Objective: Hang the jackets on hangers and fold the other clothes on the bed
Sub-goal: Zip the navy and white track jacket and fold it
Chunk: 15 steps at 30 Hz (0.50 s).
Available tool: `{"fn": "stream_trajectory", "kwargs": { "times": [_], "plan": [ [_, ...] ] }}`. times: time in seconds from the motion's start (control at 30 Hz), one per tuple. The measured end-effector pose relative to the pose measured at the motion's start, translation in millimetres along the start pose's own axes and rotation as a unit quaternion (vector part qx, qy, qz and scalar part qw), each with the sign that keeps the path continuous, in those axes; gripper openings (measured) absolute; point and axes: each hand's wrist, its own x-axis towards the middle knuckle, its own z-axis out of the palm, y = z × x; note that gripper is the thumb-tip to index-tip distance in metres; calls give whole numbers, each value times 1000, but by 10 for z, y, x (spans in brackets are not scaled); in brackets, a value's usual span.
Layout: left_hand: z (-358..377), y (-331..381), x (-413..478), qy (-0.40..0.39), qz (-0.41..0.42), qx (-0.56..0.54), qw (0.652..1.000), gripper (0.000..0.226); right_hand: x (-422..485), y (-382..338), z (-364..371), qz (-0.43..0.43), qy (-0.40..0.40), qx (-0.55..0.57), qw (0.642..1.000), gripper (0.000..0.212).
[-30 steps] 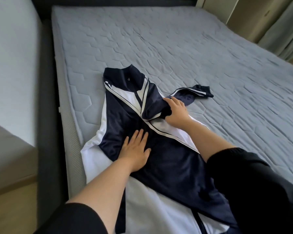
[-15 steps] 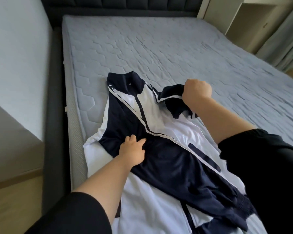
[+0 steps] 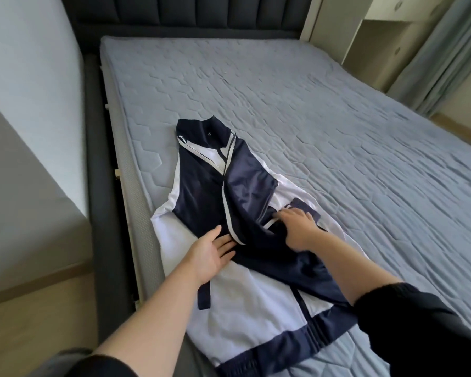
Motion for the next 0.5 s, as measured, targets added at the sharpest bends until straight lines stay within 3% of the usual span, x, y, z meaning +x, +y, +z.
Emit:
{"fn": "stream_trajectory", "kwargs": {
  "times": [0.1,0.17,0.23,0.27,0.3,0.37,0.43,0.5],
  "plan": [
    [-8,11,-18,-31,-2,20,999,20,-94,-11,163,-41,-13,-125,991,56],
    [8,26,-41,-45,3,56,997,20,-153,-145,131,-43,5,-104,994,38],
    [61,60,-67,-41,22,71,996,18,-242,-264,22,-31,-30,16,999,13],
    [91,82,-79,-34,33,73,996,16,-265,-281,-22,-26,-98,112,989,12],
    [115,103,-87,-26,44,80,996,15,-291,-298,-78,-19,-185,210,960,16],
    [151,130,-109,-21,59,96,993,16,-359,-273,-130,0,-330,373,867,29],
    [172,129,-129,-16,58,112,992,14,-382,-222,-47,35,-331,450,829,46],
    [187,109,-152,0,54,150,987,14,-340,-225,100,88,-236,521,816,58]
  ]
}}
